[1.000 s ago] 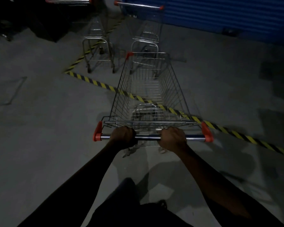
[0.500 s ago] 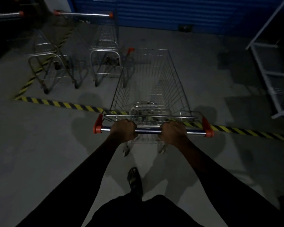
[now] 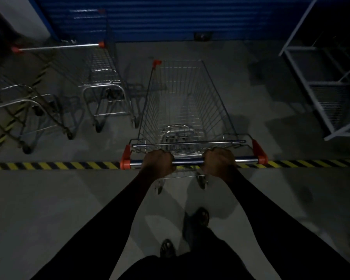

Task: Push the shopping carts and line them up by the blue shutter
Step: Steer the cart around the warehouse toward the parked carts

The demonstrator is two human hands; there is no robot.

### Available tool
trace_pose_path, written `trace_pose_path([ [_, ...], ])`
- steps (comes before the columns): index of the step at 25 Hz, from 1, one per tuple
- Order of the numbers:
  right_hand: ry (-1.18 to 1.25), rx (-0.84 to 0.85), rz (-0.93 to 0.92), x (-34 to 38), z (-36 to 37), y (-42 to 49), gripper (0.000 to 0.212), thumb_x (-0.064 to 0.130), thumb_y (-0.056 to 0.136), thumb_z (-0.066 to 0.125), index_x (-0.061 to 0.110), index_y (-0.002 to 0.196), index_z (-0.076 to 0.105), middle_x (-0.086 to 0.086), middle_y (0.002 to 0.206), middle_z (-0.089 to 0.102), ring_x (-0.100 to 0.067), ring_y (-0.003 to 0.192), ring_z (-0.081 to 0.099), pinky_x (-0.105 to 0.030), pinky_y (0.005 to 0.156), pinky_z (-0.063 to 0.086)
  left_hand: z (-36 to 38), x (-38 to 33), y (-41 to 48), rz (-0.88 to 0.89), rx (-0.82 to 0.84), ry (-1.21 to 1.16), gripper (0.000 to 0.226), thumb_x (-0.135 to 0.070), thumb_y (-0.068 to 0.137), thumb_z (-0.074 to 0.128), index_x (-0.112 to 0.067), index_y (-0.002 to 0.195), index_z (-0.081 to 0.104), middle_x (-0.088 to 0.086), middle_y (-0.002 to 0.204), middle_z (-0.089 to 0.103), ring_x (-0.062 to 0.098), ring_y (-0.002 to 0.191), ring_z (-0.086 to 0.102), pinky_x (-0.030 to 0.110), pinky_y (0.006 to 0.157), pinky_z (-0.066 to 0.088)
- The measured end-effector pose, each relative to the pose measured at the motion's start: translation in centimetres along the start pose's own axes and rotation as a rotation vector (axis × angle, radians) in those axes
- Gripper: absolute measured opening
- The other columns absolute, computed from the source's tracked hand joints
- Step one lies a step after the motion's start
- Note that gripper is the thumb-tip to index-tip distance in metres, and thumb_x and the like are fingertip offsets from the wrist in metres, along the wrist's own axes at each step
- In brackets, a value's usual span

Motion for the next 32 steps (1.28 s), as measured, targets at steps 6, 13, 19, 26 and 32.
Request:
trace_pose_path([
  [6,-0.022,0.014,0.039,-3.1,-1.0,12.3,0.029,0.038,0.067,0.061,0.018,0.087,0.069,-0.005,0.089,0.071,-0.026,0.086,0.068,-0.029,0.075,0.049,-2.5,3.2,11.4,-0.043,0.008,-0.008,0.038,-0.050,0.077,0.056,-0.020,0.099,0.065,0.008,0.102,0.068,0.029,0.099,0.063,0.037,0.080,0.050],
  [13,0.018,0.042,-0.053,-5.9,-2.7,26.6,0.025,0.033,0.081,0.056,0.015,0.095,0.066,-0.006,0.097,0.068,-0.028,0.091,0.065,-0.031,0.077,0.047,-5.8,7.2,23.8,-0.099,0.046,-0.014,0.038,-0.050,0.080,0.055,-0.020,0.099,0.066,0.008,0.104,0.068,0.029,0.101,0.062,0.036,0.080,0.049],
  [19,0.048,-0.010,-0.077,-6.8,-4.0,34.9,0.025,0.037,0.075,0.058,0.017,0.088,0.067,-0.004,0.092,0.071,-0.026,0.088,0.067,-0.031,0.078,0.049,-6.9,11.1,31.4,-0.121,0.032,-0.010,0.037,-0.051,0.078,0.053,-0.020,0.095,0.066,0.006,0.099,0.069,0.028,0.097,0.063,0.036,0.078,0.050],
  [26,0.027,-0.039,-0.019,-7.7,-5.3,45.1,0.029,0.041,0.073,0.059,0.018,0.089,0.068,-0.002,0.095,0.072,-0.023,0.093,0.067,-0.029,0.079,0.048,-9.3,15.5,41.2,-0.120,0.045,-0.036,0.041,-0.054,0.075,0.051,-0.022,0.096,0.065,0.008,0.101,0.069,0.031,0.096,0.064,0.040,0.081,0.052],
  [32,-0.002,-0.066,0.010,-8.2,-6.3,53.4,0.032,0.046,0.076,0.059,0.021,0.095,0.068,-0.002,0.098,0.071,-0.023,0.096,0.066,-0.031,0.083,0.048,-11.3,18.8,48.6,-0.091,0.053,-0.026,0.040,-0.052,0.080,0.054,-0.023,0.105,0.064,0.008,0.109,0.067,0.029,0.103,0.062,0.038,0.082,0.049],
])
Point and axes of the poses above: each hand's wrist, its own y-axis towards the middle knuckle, its own z-axis out of the palm, x = y × z, the point moved 2 cm from there along y, towards the middle knuckle
